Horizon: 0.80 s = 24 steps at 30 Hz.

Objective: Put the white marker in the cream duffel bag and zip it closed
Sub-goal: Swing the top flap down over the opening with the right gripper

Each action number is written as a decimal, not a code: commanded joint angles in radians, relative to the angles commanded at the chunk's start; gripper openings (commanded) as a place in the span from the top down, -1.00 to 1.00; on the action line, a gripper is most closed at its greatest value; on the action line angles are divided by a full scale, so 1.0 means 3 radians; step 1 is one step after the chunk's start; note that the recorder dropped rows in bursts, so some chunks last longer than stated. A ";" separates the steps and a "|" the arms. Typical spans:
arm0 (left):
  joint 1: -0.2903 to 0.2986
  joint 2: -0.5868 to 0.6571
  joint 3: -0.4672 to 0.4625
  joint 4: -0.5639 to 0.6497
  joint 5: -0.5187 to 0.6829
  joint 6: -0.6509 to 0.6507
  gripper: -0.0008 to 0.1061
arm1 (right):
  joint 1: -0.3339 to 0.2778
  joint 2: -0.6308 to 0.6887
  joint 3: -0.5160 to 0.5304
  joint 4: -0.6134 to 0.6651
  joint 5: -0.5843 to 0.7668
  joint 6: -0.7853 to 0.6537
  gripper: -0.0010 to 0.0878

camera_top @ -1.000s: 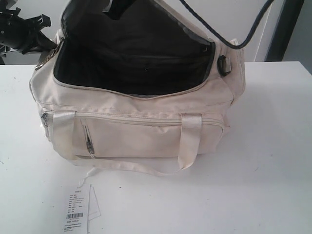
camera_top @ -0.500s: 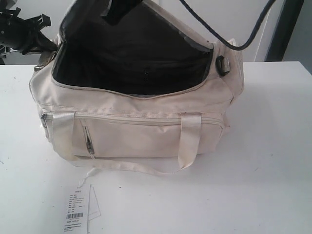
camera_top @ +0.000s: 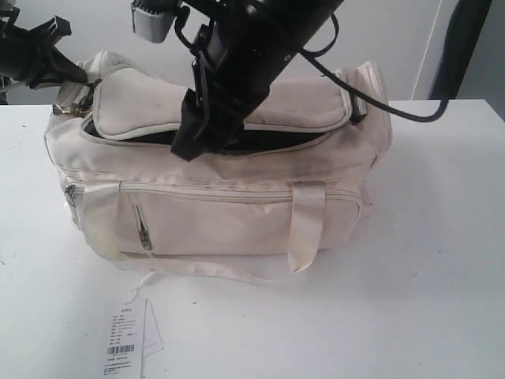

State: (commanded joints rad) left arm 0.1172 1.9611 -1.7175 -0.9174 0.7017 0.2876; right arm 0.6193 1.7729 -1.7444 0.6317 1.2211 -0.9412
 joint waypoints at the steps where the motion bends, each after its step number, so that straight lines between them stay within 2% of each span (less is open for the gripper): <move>1: 0.0000 0.0000 0.0000 0.0000 0.0000 0.0000 0.99 | 0.0002 0.0000 0.0000 0.0157 0.0000 -0.0016 -0.31; 4: 0.0000 0.0000 0.0000 -0.0079 0.0019 0.0000 0.99 | 0.0008 0.0000 0.0000 0.0642 -0.0494 -0.0151 -0.30; 7: 0.0000 0.0000 0.0000 -0.0151 0.0042 0.0007 0.99 | 0.0077 0.0023 0.0000 0.1101 -0.1088 -0.0396 -0.17; 11: 0.0000 0.0000 0.0000 -0.0151 0.0057 0.0023 0.99 | 0.0290 0.0171 0.0000 0.1119 -0.1663 -0.0691 0.18; 14: 0.0000 0.0000 0.0000 -0.0151 0.0089 0.0023 0.99 | 0.0422 0.0343 -0.0025 0.0933 -0.2029 -0.0701 0.37; 16: 0.0000 0.0000 0.0000 -0.0145 0.0100 0.0023 0.99 | 0.0467 0.0473 -0.0147 0.0700 -0.2072 -0.0652 0.55; 20: 0.0000 0.0000 0.0000 -0.0139 0.0100 0.0023 0.99 | 0.0468 0.0768 -0.0574 0.0066 -0.1968 0.0021 0.93; 24: 0.0000 0.0000 0.0000 -0.0139 0.0094 0.0023 0.99 | 0.0481 0.1054 -0.1079 -0.0574 -0.1674 0.0422 0.98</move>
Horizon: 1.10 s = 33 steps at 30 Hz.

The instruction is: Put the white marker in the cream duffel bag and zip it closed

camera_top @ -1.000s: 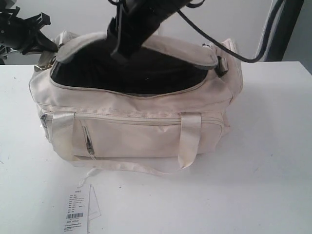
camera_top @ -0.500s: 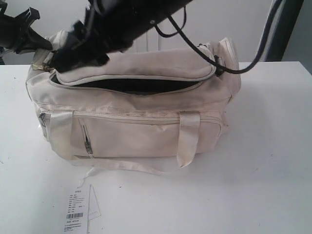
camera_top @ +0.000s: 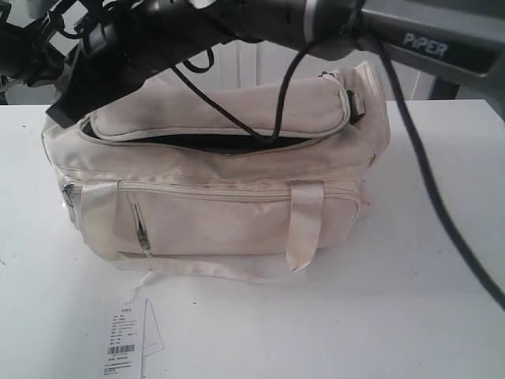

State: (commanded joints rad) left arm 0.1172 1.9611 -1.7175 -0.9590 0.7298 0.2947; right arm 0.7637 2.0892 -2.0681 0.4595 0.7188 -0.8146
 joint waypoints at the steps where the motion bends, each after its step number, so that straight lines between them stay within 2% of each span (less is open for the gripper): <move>1: 0.0000 0.0000 0.0000 0.0000 0.0000 0.0000 0.99 | 0.0000 0.0077 -0.0119 -0.0100 0.0056 0.0080 0.98; 4: 0.0000 0.0000 0.0000 -0.0008 0.0038 0.0000 0.99 | 0.0000 0.0249 -0.0346 -0.0317 0.0028 0.0195 0.85; 9: 0.0000 0.0000 0.0000 -0.0016 0.0114 -0.0021 0.99 | 0.0020 0.0444 -0.0515 -0.0329 -0.0164 -0.0196 0.05; 11: 0.0000 0.0000 0.0000 -0.0016 0.0164 -0.0024 0.99 | 0.0026 0.0496 -0.0523 -0.0329 -0.0226 -0.0309 -0.15; 13: 0.0000 0.0000 0.0000 -0.0016 0.0208 -0.0024 0.99 | 0.0026 0.0534 -0.0523 -0.0329 -0.0233 -0.0423 -0.20; 29: 0.0000 -0.0032 0.0000 -0.0015 0.0351 -0.0037 0.99 | 0.0087 0.0810 -0.0523 -0.0330 -0.0316 -0.0710 -0.20; 33: 0.0000 -0.0019 0.0000 -0.0016 0.0343 -0.0037 0.99 | 0.0087 0.0863 -0.0523 -0.0436 -0.0480 -0.0710 -0.20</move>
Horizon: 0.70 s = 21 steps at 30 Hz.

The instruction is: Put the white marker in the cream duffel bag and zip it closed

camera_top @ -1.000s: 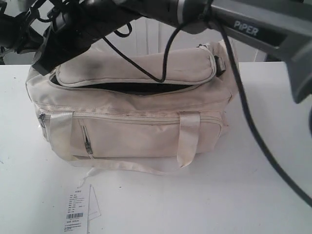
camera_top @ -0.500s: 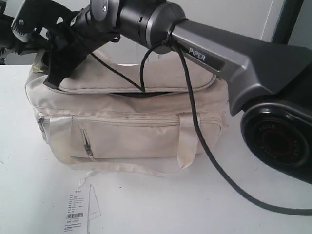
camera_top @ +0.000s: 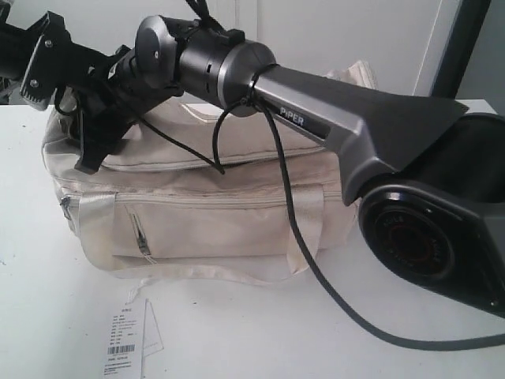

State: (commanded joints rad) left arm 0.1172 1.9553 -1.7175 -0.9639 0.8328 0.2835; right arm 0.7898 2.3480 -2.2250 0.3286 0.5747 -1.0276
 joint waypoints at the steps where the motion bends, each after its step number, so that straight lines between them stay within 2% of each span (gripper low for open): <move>1: 0.0000 0.0000 0.0000 0.0000 0.0000 0.0000 0.99 | 0.0000 0.0008 0.0000 -0.0085 -0.0057 0.0000 -0.20; 7: 0.0000 -0.0001 0.0000 0.0000 -0.0007 0.0000 0.99 | 0.0000 0.0054 0.0000 -0.0211 -0.0413 0.0000 -0.20; 12: 0.0000 -0.0001 0.0000 0.0000 -0.0007 0.0000 0.99 | 0.0000 0.0108 0.0000 -0.0188 -0.0406 0.0007 -0.18; 16: 0.0000 -0.0001 0.0000 0.0000 -0.0020 0.0006 0.99 | 0.0000 0.0115 0.0000 -0.0138 -0.0390 0.0074 -0.05; 19: 0.0000 -0.0001 0.0000 0.0000 -0.0030 0.0011 0.99 | 0.0000 0.0115 0.0000 -0.0056 -0.0295 0.0074 0.20; 21: 0.0000 -0.0001 0.0000 0.0000 -0.0030 0.0011 0.99 | 0.0000 0.0115 0.0000 -0.0027 -0.0166 0.0104 0.59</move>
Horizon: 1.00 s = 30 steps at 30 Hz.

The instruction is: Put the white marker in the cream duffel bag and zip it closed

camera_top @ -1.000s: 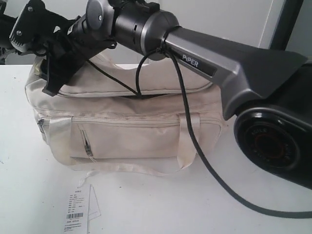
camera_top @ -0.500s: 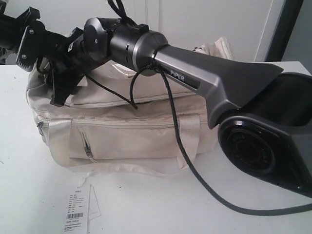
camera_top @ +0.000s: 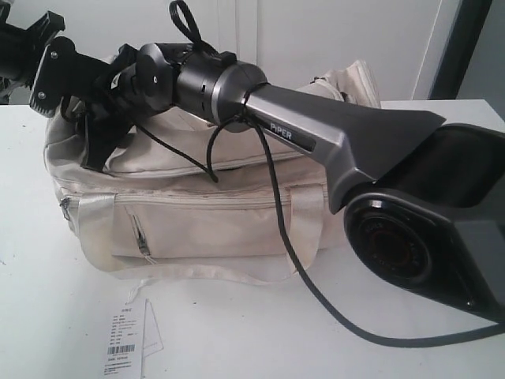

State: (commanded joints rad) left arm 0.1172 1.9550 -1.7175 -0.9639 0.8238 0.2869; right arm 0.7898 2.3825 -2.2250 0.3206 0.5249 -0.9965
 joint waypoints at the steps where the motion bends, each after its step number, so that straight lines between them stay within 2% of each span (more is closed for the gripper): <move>1: 0.0000 0.0000 0.0000 0.0000 0.0000 0.0000 0.99 | 0.0000 0.0000 0.0000 0.0000 0.0041 0.0033 0.79; 2: 0.0000 0.0000 0.0000 0.0000 0.0000 0.0000 0.99 | 0.0000 -0.0007 0.0000 0.0011 0.0086 0.0068 0.98; 13: 0.0000 0.0021 0.0000 0.0034 -0.0013 0.0013 0.99 | 0.0000 -0.0231 0.0000 0.0004 0.0357 0.0306 0.98; 23: 0.0000 0.0021 0.0000 0.0048 -0.0027 0.0013 0.99 | 0.0000 -0.0424 0.0000 0.0004 0.0426 0.0494 0.98; 30: 0.0000 0.0021 0.0000 0.0048 -0.0020 0.0013 0.99 | 0.0000 -0.0462 0.0000 0.0179 0.0555 0.0554 0.98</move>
State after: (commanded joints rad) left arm 0.1172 1.9612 -1.7175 -0.9495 0.8177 0.2908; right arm 0.7898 2.2440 -2.2250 0.3743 0.6913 -0.8304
